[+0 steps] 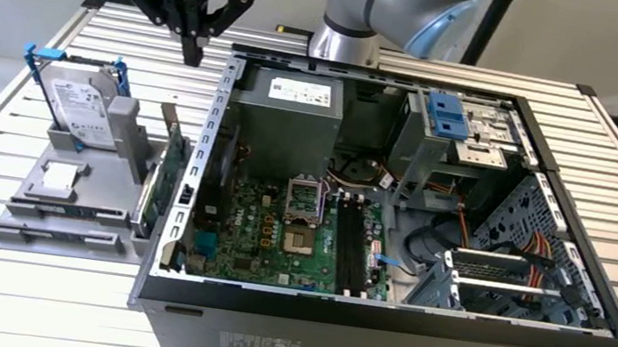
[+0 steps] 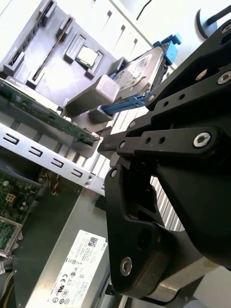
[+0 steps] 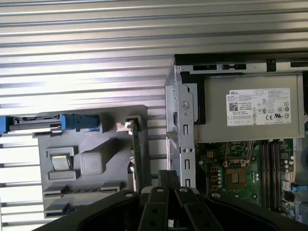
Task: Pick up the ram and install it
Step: 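Reach for the ram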
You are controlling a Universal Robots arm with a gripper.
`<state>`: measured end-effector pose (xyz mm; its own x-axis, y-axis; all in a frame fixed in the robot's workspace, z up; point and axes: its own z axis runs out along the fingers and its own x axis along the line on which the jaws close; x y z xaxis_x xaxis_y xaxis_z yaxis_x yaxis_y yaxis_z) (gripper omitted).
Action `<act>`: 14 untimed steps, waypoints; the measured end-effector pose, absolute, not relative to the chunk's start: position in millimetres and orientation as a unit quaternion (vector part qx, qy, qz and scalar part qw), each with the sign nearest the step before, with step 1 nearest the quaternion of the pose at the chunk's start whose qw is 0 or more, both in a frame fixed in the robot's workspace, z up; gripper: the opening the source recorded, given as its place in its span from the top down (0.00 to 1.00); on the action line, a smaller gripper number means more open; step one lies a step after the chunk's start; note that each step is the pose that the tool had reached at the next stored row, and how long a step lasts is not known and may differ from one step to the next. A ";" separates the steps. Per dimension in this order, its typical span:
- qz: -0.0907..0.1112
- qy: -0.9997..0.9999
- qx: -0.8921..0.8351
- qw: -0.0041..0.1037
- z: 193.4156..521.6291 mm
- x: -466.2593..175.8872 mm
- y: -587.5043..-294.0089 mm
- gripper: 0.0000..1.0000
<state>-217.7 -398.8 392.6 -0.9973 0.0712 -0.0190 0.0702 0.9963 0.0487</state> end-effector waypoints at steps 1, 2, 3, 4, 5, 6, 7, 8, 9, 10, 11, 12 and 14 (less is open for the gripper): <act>0.024 0.999 0.035 0.010 392.6 -218.6 -398.8 1.00; 0.024 0.999 0.035 0.010 392.6 -219.5 -398.8 1.00; 0.024 0.999 0.035 0.010 392.6 -220.3 -398.8 1.00; 0.024 0.999 0.035 0.010 392.6 -221.1 -398.8 1.00; 0.024 0.999 0.035 0.010 392.6 -221.9 -398.8 1.00; 0.024 0.999 0.035 0.010 392.6 -222.8 -398.8 1.00; 0.024 0.999 0.035 0.010 392.6 -223.5 -398.8 1.00; 0.024 0.999 0.035 0.010 392.6 -224.4 -398.8 1.00; 0.024 0.999 0.035 0.010 392.6 -225.2 -398.8 1.00; 0.024 0.999 0.035 0.010 392.6 -225.9 -398.8 1.00; 0.024 0.999 0.035 0.010 392.6 -226.7 -398.8 1.00; 0.024 0.999 0.035 0.010 392.6 -227.6 -398.8 1.00; 0.024 0.999 0.035 0.010 392.6 -229.1 -398.8 1.00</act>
<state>-229.1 -398.8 392.6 -0.9973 0.0712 -0.0190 0.0702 0.9963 0.0487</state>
